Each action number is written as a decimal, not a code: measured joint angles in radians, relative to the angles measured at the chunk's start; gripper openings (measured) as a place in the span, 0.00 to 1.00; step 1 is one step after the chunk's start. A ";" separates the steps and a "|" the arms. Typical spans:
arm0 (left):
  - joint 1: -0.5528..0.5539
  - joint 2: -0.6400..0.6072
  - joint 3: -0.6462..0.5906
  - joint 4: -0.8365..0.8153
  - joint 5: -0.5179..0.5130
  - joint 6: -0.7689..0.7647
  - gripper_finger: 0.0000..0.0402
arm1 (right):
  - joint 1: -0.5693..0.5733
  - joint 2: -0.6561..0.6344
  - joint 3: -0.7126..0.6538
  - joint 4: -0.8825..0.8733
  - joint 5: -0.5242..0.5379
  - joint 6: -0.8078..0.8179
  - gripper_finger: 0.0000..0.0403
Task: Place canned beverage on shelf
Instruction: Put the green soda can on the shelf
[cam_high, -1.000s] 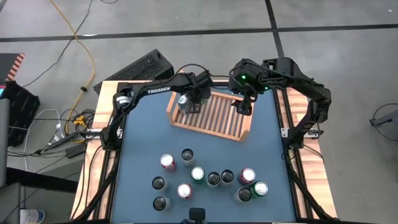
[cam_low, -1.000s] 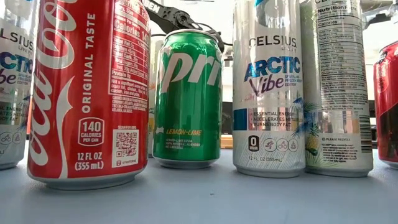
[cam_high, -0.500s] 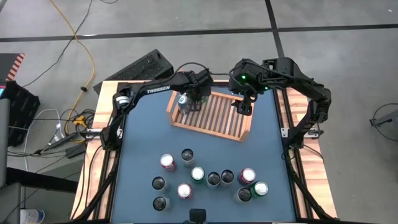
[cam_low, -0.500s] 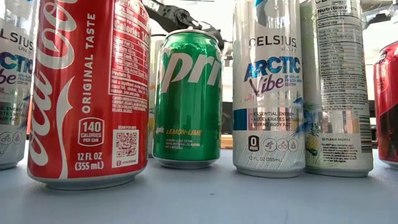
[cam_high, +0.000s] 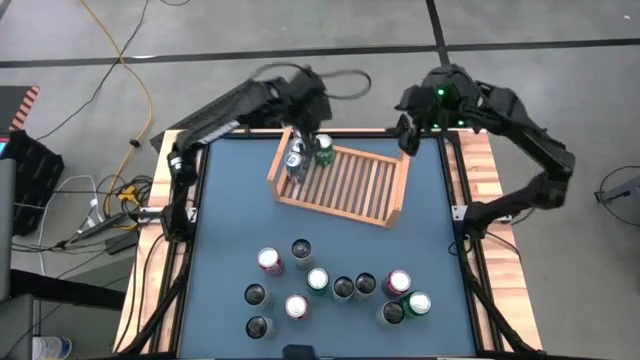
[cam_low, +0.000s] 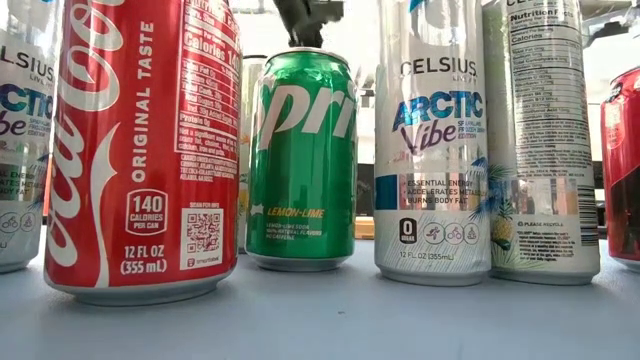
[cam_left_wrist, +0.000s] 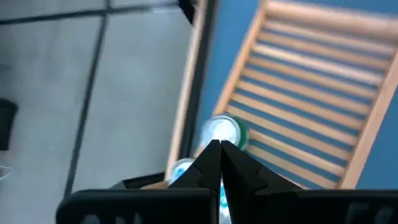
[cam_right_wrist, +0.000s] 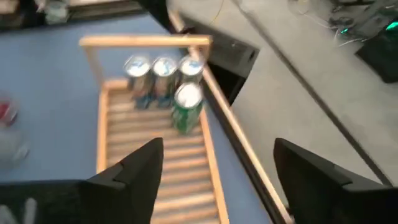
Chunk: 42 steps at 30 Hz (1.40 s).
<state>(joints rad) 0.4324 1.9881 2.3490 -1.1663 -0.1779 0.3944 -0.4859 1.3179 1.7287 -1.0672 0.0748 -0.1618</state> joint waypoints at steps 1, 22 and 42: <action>0.000 -0.024 0.009 -0.003 -0.014 -0.009 0.00 | -0.015 -0.025 -0.077 0.079 -0.014 0.015 0.70; -0.005 -0.439 -0.017 0.018 -0.125 -0.195 0.00 | 0.012 0.274 -0.584 0.802 -0.051 0.266 0.02; -0.005 -0.457 -0.018 0.003 -0.125 -0.164 0.00 | 0.025 0.506 -0.586 0.945 -0.084 0.293 0.00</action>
<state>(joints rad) 0.4271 1.5311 2.3310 -1.1633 -0.3033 0.2306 -0.4612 1.8235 1.1423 -0.1224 -0.0088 0.1310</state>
